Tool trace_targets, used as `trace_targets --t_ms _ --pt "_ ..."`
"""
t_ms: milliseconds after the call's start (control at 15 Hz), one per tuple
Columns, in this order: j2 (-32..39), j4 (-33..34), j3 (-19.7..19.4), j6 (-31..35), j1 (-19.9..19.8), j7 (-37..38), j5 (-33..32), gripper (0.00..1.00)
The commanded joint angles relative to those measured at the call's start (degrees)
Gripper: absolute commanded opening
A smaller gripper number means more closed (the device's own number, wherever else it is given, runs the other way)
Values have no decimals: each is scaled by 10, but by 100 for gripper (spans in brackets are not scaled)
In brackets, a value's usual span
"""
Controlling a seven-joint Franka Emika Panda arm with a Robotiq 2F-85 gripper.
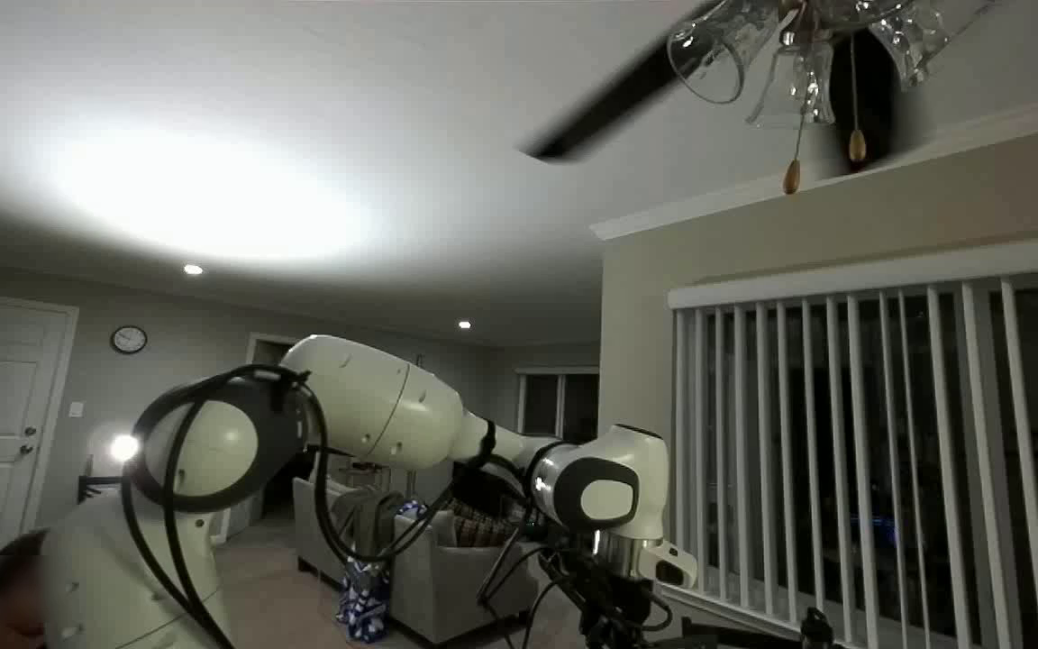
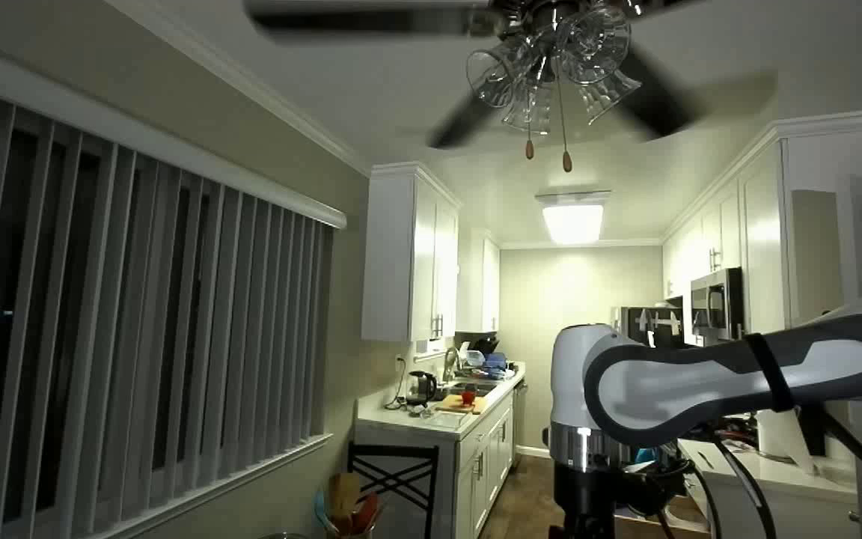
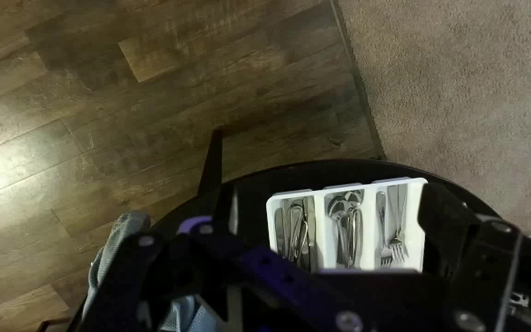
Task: Pull the white cord of the ceiling fan
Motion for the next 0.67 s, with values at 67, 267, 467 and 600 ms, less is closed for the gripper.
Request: trace_targets --t_ms 67,267,467,600 --pt "0 1 2 -2 -2 0 1 100" --pt "0 1 2 -2 -2 0 1 100" --pt "-21 31 8 51 -13 18 -30 100" --pt "-30 72 4 62 -18 28 -38 100"
